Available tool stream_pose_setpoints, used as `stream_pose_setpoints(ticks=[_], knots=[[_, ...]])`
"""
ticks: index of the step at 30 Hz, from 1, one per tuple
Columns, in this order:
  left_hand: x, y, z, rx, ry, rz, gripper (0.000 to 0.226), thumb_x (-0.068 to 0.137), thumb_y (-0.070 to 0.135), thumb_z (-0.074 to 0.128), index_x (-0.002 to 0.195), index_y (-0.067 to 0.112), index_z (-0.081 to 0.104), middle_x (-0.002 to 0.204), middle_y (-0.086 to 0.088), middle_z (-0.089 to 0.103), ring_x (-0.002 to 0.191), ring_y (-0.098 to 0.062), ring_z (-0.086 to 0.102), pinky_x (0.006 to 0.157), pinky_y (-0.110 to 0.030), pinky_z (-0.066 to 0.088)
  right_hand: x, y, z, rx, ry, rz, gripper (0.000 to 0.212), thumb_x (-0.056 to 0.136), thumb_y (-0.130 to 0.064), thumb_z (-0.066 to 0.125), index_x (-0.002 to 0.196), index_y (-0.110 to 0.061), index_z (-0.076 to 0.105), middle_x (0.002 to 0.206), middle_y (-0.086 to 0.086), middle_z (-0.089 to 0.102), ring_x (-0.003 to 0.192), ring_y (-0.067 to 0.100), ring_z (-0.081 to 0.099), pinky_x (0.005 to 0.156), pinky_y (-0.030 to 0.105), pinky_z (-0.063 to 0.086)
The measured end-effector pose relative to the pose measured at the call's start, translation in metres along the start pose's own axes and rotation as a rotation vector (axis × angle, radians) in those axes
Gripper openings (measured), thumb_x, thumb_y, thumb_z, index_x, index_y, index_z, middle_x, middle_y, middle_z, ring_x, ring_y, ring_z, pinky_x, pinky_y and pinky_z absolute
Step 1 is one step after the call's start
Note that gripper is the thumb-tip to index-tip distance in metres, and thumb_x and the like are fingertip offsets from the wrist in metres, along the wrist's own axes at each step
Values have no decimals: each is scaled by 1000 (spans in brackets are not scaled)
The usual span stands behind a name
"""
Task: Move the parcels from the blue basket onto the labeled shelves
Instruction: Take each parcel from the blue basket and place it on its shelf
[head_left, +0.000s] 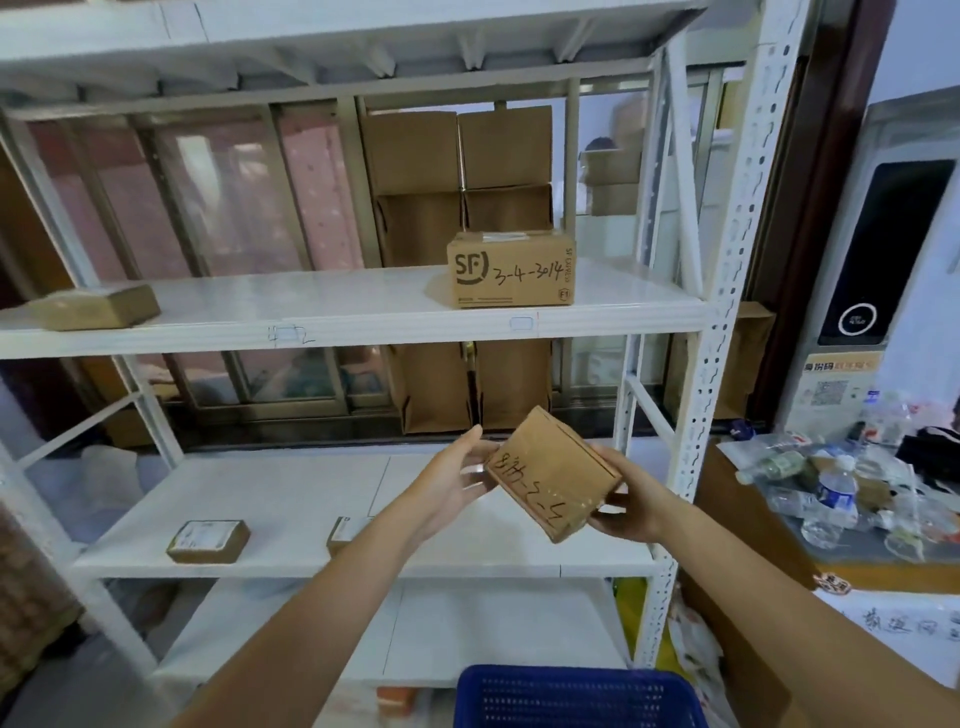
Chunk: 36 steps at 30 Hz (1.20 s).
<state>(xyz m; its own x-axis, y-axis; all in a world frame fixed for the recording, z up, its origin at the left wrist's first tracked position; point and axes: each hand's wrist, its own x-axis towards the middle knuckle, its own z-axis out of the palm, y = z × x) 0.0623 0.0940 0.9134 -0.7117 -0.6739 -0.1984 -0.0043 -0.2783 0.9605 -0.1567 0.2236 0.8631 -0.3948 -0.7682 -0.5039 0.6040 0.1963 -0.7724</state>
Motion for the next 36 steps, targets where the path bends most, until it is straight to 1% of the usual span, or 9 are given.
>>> stream_pose_setpoints(ticks=[5, 12, 15, 19, 24, 26, 30, 33, 36], knots=[[-17, 12, -31, 18, -173, -359, 78, 72, 72, 63, 123, 13, 57, 124, -11, 58, 121, -28, 53, 101, -41, 46, -4, 0, 45, -332, 68, -32, 81, 53, -59, 85, 119, -20, 58, 118, 13, 61, 109, 31, 60, 93, 46, 55], [-50, 36, -64, 157, 113, -300, 72, 56, 53, 86, 106, 18, 47, 102, -2, 54, 87, -20, 52, 62, -33, 45, -17, 32, 95, -329, 17, 20, 101, 47, -58, 89, 131, -21, 48, 127, 13, 52, 111, 38, 56, 82, 51, 56], [-66, 38, -78, 530, 213, -81, 74, 62, 58, 79, 116, 23, 42, 107, 3, 53, 87, -10, 52, 61, -27, 43, -25, 51, 110, -338, -49, 192, 105, 58, -56, 85, 143, -22, 33, 140, 18, 37, 122, 51, 44, 90, 62, 50], [-99, 30, -89, 1289, 251, 437, 93, 51, 67, 73, 127, 27, 37, 124, 2, 43, 107, -18, 45, 87, -35, 46, -41, 59, 150, -147, -216, 320, 109, 52, -74, 77, 137, -19, 36, 139, 30, 39, 114, 57, 53, 91, 64, 48], [-142, 29, -109, 1768, 243, 868, 108, 58, 63, 71, 146, 26, 19, 145, 1, 33, 124, -23, 33, 105, -42, 33, -65, 69, 217, -114, -284, 193, 98, 53, -70, 78, 131, -14, 56, 126, 19, 61, 106, 36, 65, 84, 47, 56], [-158, 38, -125, 1659, 208, 837, 106, 63, 66, 69, 147, 30, 17, 149, 4, 31, 130, -19, 29, 110, -42, 28, -73, 74, 236, -101, -323, 167, 90, 61, -65, 78, 132, -14, 56, 131, 16, 60, 117, 34, 59, 92, 45, 53], [-189, 76, -155, 867, 126, 599, 60, 79, 60, 62, 130, 32, 46, 133, 9, 54, 122, -8, 47, 102, -34, 41, -83, 85, 268, -157, -357, 54, 70, 65, -65, 74, 115, -15, 70, 114, 17, 71, 106, 30, 62, 83, 36, 56], [-194, 105, -181, 697, 144, 663, 26, 92, 22, 62, 117, 20, 57, 119, 7, 66, 113, -6, 59, 91, -25, 50, -91, 87, 293, -81, -449, -45, 54, 74, -61, 66, 98, -15, 79, 101, 16, 74, 87, 29, 71, 75, 34, 57], [-189, 124, -199, 613, 227, 726, 39, 87, 14, 67, 123, 17, 52, 132, 0, 56, 124, -16, 52, 101, -33, 48, -95, 83, 320, -5, -512, -139, 47, 79, -55, 65, 99, -14, 78, 103, 15, 74, 83, 30, 73, 70, 34, 57]])
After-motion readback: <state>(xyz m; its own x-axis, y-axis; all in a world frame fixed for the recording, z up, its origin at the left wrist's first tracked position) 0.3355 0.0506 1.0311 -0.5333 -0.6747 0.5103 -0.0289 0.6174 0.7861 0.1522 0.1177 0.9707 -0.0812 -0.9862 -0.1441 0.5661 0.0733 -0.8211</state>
